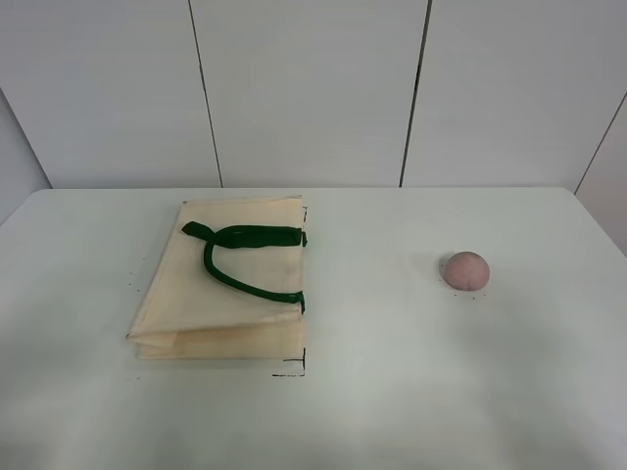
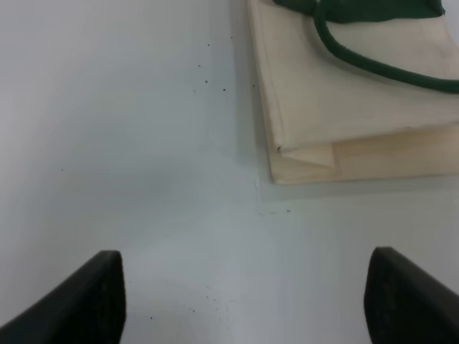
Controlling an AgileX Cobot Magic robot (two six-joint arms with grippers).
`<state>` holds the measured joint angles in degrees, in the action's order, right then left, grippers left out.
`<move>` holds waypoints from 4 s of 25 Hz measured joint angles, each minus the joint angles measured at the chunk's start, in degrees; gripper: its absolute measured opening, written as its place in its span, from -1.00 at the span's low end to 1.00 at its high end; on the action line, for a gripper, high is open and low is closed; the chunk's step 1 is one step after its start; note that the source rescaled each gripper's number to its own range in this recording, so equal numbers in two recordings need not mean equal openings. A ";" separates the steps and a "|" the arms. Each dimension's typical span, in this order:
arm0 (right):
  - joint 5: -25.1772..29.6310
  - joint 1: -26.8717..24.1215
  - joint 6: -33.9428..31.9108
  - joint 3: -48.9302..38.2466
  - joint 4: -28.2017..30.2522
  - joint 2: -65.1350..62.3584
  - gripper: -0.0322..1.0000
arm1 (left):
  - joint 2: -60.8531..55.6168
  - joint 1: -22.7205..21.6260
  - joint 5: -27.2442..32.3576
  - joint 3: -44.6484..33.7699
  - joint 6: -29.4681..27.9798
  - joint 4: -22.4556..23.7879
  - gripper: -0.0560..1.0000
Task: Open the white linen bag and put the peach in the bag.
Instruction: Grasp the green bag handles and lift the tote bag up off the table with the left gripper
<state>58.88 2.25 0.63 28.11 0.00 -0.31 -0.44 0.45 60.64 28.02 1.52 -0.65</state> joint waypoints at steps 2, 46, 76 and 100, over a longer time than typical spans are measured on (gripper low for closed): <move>0.00 0.00 0.00 0.00 0.00 0.00 1.00 | 0.00 0.00 0.00 0.00 0.00 0.00 0.92; -0.01 0.00 0.00 0.00 0.00 0.00 1.00 | 115.18 12.61 -7.13 66.59 -12.77 0.19 0.92; -0.06 0.00 0.00 0.00 0.00 0.00 1.00 | 134.93 16.86 -11.90 71.10 -19.91 3.90 0.89; -0.06 0.00 0.00 0.00 0.00 0.00 1.00 | 124.21 16.64 -0.65 78.13 -15.71 1.75 -0.89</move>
<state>58.82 2.25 0.63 28.11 0.00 -0.31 123.77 17.09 59.99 106.15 -14.19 1.09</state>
